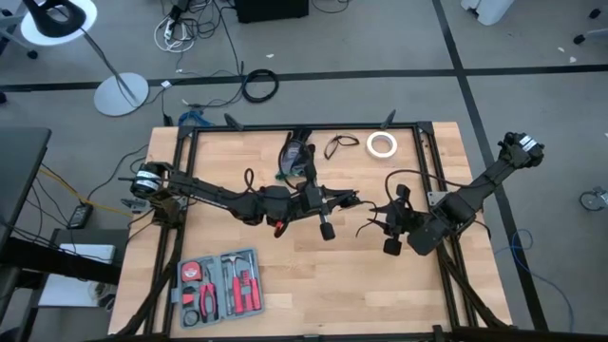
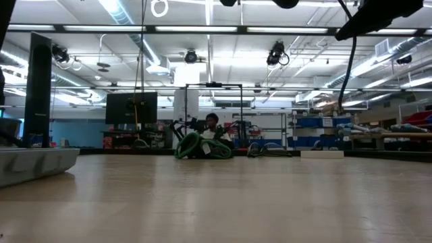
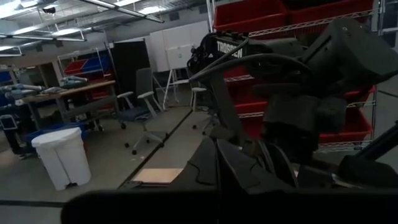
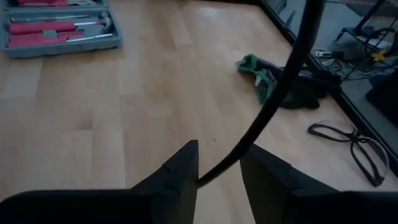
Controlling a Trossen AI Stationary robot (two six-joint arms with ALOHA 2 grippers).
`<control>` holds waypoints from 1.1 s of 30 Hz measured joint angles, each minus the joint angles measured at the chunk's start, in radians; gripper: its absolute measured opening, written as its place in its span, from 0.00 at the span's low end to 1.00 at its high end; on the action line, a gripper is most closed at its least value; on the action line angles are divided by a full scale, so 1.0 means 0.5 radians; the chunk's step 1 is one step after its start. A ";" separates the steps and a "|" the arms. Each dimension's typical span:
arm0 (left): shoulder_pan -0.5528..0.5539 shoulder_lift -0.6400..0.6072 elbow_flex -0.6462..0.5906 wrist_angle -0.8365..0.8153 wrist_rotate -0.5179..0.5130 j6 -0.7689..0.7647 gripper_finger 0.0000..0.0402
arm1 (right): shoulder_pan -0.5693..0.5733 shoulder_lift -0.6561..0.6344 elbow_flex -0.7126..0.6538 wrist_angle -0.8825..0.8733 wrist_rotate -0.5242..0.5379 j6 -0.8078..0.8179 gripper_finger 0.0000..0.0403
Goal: Coil cords
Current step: Coil the black wire into a spool
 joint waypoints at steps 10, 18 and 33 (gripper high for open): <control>0.000 0.000 0.000 -0.007 0.000 -0.001 0.00 | 0.018 0.000 0.000 -0.035 0.039 0.062 0.22; 0.000 0.000 0.000 -0.007 -0.001 -0.002 0.00 | 0.031 0.001 -0.001 -0.038 0.055 0.064 0.03; -0.016 0.003 -0.001 0.162 0.086 -0.106 0.00 | -0.078 0.014 -0.001 -0.147 0.212 0.119 0.01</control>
